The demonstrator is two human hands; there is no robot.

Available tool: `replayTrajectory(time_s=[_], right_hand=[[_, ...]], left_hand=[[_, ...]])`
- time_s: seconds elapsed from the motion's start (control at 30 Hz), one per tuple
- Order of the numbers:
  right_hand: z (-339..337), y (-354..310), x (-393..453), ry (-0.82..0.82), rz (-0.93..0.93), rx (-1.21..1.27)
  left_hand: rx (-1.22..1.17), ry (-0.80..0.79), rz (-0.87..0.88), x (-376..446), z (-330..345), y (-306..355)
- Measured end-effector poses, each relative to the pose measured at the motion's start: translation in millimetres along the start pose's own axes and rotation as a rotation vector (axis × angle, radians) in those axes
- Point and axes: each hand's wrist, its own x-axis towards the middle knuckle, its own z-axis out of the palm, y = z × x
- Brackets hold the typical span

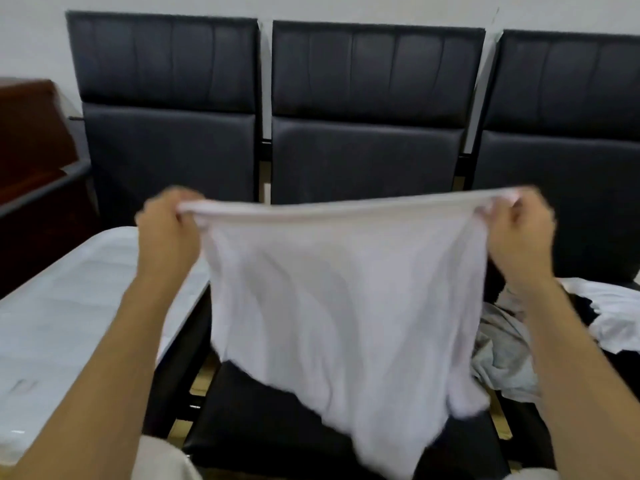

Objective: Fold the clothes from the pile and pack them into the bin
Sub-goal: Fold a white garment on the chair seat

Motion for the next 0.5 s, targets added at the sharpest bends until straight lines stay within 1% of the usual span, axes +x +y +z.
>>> replayTrajectory(time_s=[0.03,0.07,0.1,0.13,0.2,0.23,0.3,0.33,0.4,0.43,0.5], right_hand=[[-10,-19,14,0.108,-0.089,0.134],[-19,-37,29,0.164,-0.137,0.243],[-28,-53,44,0.189,-0.166,0.341],[-38,-69,57,0.188,-0.158,0.424],[-59,-94,76,0.193,-0.147,0.57],[-69,-102,77,0.2,-0.154,0.568],[-87,-110,63,0.166,-0.168,0.46],[-91,-107,50,0.12,-0.18,0.396],[-88,-83,11,-0.056,-0.184,0.294],[-84,-64,-14,-0.181,-0.163,0.242],[-72,-26,-67,-0.484,-0.123,0.115]], left_hand=[[-0.06,0.099,0.089,18,-14,12],[-0.126,0.166,0.151,35,-29,23],[-0.205,0.19,0.175,50,-43,35],[-0.282,0.182,0.185,62,-57,48],[-0.335,0.163,0.228,74,-78,65],[-0.3,0.156,0.261,73,-86,68],[-0.226,0.131,0.318,59,-99,66],[-0.207,0.093,0.341,47,-100,57],[-0.129,-0.051,0.358,13,-95,24],[-0.077,-0.146,0.339,-6,-90,4],[0.066,-0.343,0.241,-43,-77,-51]])
